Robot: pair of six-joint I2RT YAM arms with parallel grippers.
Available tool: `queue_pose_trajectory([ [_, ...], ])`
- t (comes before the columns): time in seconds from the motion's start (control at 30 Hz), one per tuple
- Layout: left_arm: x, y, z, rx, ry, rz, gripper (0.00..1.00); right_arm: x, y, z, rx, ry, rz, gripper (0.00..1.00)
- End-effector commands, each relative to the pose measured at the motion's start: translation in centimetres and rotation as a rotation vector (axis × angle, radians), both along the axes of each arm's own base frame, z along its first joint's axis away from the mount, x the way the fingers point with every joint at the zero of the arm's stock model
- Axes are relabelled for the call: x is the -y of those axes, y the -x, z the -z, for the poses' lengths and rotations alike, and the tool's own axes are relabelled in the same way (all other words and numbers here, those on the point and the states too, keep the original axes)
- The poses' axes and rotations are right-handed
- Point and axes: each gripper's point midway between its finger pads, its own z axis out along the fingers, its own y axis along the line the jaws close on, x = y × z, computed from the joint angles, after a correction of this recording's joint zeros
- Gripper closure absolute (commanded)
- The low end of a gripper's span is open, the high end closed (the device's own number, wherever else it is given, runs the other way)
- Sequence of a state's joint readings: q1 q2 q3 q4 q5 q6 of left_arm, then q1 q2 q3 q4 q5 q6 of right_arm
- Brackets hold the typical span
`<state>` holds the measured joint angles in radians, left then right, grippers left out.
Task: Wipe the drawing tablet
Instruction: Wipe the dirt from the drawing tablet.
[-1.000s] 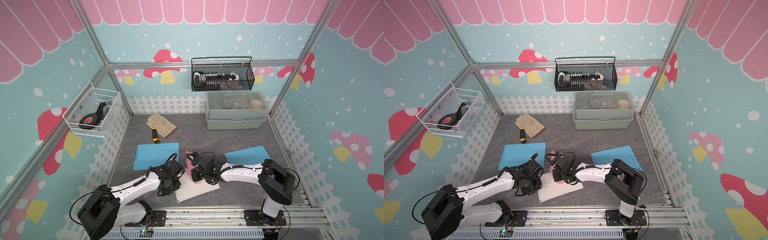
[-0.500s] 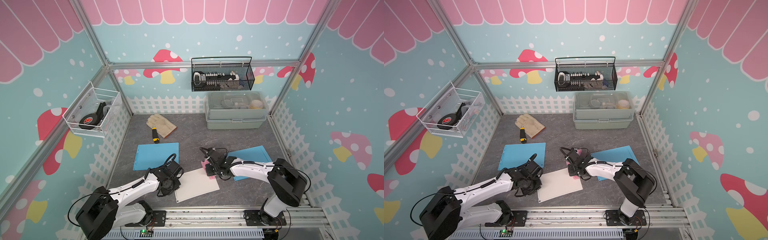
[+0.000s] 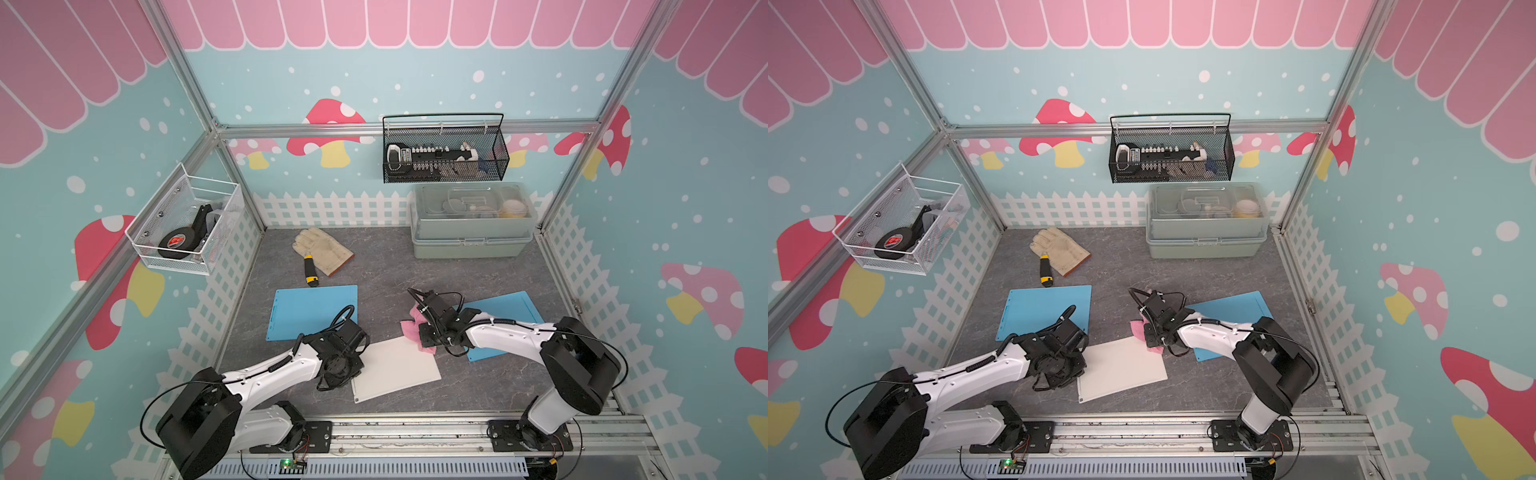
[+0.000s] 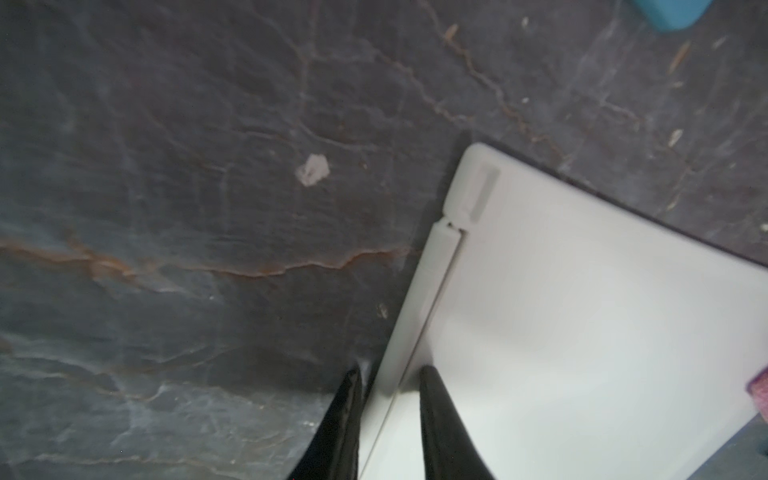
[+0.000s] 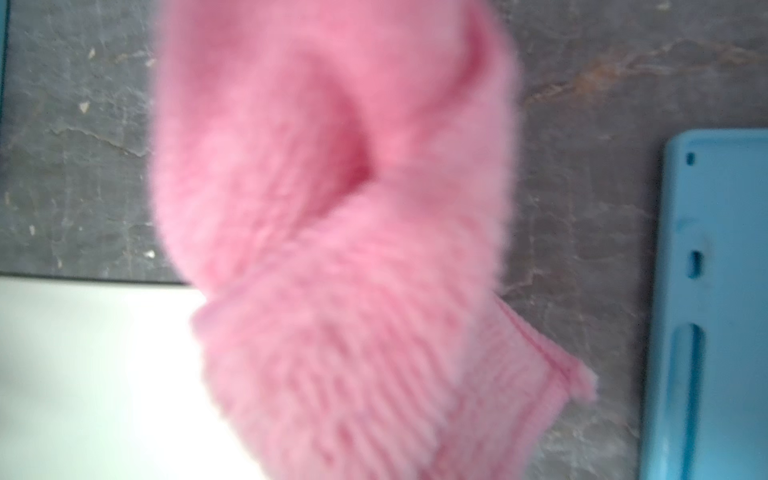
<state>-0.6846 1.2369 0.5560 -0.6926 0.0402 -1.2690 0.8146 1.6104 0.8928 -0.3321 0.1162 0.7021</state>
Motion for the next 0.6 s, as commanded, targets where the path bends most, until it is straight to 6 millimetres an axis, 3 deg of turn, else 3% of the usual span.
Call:
queue_pose_trajectory([
  [0.0, -2.5, 1.9, 2.4, -0.069, -0.107, -0.022, 0.75, -3.3, 2.5, 0.0, 0.008, 0.004, -0.124, 1.00],
  [0.07, -2.4, 1.9, 2.6, -0.069, -0.104, -0.025, 0.75, -6.8, 3.6, 0.2, -0.018, -0.049, -0.177, 1.00],
  [0.13, -2.4, 2.0, 2.7, -0.074, -0.104, -0.030, 0.76, -7.8, 3.6, 1.0, -0.056, -0.060, -0.156, 1.00],
  [0.23, -2.6, 2.1, 3.0, -0.079, -0.111, -0.037, 0.76, -3.9, 2.7, 3.1, -0.103, -0.012, -0.039, 1.00],
  [0.3, -2.7, 2.3, 3.0, -0.081, -0.111, -0.043, 0.76, 0.7, 2.0, 3.9, -0.113, 0.070, 0.029, 1.00],
  [0.37, -2.8, 2.4, 3.0, -0.079, -0.109, -0.047, 0.77, 4.3, 1.5, 3.5, -0.080, 0.137, 0.064, 1.00],
  [0.43, -2.9, 2.4, 3.0, -0.076, -0.108, -0.052, 0.77, 5.6, 1.1, 2.4, -0.027, 0.168, 0.051, 1.00],
  [0.47, -2.9, 2.4, 3.0, -0.074, -0.105, -0.053, 0.77, 4.8, 1.1, 2.0, -0.013, 0.149, 0.022, 1.00],
  [0.57, -2.7, 2.3, 3.0, -0.070, -0.101, -0.052, 0.77, -0.7, 1.9, 0.7, 0.082, 0.118, -0.131, 1.00],
])
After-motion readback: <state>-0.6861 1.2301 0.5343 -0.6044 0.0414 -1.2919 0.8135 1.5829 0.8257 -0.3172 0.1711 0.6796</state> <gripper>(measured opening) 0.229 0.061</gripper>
